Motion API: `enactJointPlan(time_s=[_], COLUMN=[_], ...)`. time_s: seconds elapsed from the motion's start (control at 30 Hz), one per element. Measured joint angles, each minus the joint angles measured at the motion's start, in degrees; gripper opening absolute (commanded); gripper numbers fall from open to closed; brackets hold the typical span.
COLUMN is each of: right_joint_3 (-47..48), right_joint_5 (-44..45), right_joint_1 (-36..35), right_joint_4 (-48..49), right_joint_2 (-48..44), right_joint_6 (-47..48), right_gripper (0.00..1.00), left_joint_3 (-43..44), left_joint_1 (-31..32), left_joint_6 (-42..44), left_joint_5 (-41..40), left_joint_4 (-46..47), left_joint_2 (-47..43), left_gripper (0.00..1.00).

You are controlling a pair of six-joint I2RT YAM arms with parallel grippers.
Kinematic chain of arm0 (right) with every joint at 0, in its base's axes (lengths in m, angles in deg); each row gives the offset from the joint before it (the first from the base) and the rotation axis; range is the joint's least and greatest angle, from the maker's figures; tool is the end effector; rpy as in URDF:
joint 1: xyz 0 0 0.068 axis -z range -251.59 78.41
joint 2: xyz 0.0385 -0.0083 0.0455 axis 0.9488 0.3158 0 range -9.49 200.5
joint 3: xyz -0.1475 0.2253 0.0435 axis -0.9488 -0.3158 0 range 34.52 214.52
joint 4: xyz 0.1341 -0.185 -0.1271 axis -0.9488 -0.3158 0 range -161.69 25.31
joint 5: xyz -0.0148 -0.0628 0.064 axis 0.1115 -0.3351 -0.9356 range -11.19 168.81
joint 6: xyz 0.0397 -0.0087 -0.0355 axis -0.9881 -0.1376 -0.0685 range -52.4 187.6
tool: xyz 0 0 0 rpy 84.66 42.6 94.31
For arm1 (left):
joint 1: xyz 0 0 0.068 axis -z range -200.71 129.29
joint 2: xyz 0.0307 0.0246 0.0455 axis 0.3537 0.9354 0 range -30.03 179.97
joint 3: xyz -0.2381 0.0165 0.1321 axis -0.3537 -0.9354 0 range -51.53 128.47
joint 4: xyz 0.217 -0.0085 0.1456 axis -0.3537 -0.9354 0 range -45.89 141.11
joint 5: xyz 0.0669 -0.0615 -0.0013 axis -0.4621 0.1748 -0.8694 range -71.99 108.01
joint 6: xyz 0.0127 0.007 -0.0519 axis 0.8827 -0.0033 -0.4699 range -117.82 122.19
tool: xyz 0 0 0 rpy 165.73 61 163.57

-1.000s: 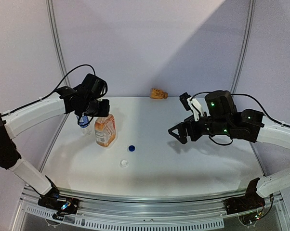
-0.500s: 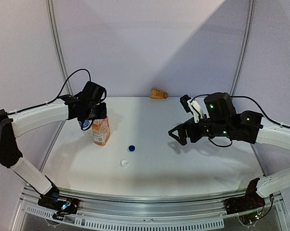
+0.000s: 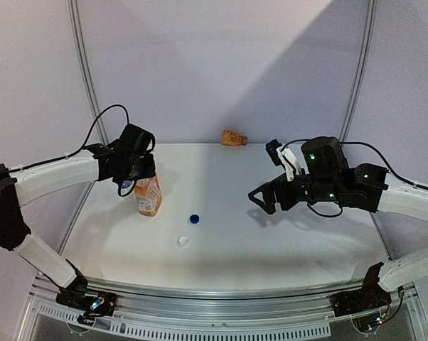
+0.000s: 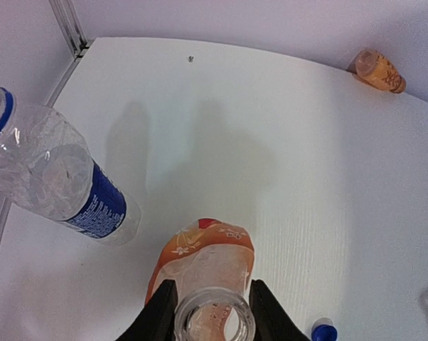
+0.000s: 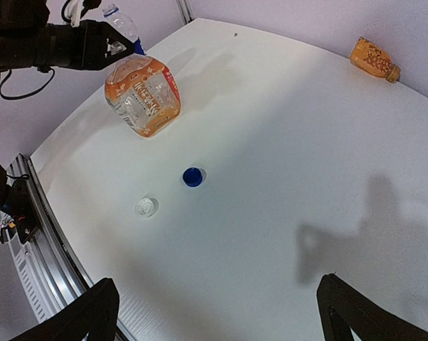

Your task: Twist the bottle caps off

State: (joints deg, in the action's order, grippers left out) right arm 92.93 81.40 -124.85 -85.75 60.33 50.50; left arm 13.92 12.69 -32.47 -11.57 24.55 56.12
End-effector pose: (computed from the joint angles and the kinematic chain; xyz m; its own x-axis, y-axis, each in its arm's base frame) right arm 0.1648 0.2181 0.3127 -0.5356 -0.2266 -0.8135 -0.6490 0.7268 0.2249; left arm 0.2801 -0.1636 0.2694 -0.6176 -0.1851 -0.7644 -0.1848 0.9789 -0.0877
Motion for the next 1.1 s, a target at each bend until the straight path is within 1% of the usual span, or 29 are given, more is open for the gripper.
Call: enactJointPlan(time_s=[0.2, 0.5, 0.57, 0.77, 0.93, 1.1], right_joint_3=[0.00, 0.00, 0.00, 0.00, 0.63, 6.62], right_joint_5=[-0.07, -0.09, -0.09, 0.15, 2.36, 7.98], right_joint_1=[0.00, 0.00, 0.00, 0.00, 0.00, 0.04], right_joint_4=[0.15, 0.20, 0.22, 0.57, 0.42, -0.79], right_joint_2=[0.00, 0.00, 0.00, 0.00, 0.28, 3.87], right_joint_6=[0.00, 0.52, 0.63, 0.72, 0.66, -0.68], right_gripper=[0.99, 0.99, 0.99, 0.99, 0.99, 0.99], left_joint_3=[-1.60, -1.68, -1.68, -0.79, 3.61, 8.81], left_joint_1=[-0.04, -0.07, -0.07, -0.07, -0.07, -0.07], left_joint_6=[-0.98, -0.92, -0.50, -0.42, 0.46, 2.58], left_joint_5=[0.44, 1.73, 2.23, 3.41, 4.50, 5.79], left_joint_4=[-0.79, -1.77, -1.99, -3.50, -6.75, -9.09], left_joint_2=[-1.77, -5.18, -6.12, -8.92, -9.68, -11.34], left_gripper=[0.57, 0.93, 0.99, 0.99, 0.99, 0.99])
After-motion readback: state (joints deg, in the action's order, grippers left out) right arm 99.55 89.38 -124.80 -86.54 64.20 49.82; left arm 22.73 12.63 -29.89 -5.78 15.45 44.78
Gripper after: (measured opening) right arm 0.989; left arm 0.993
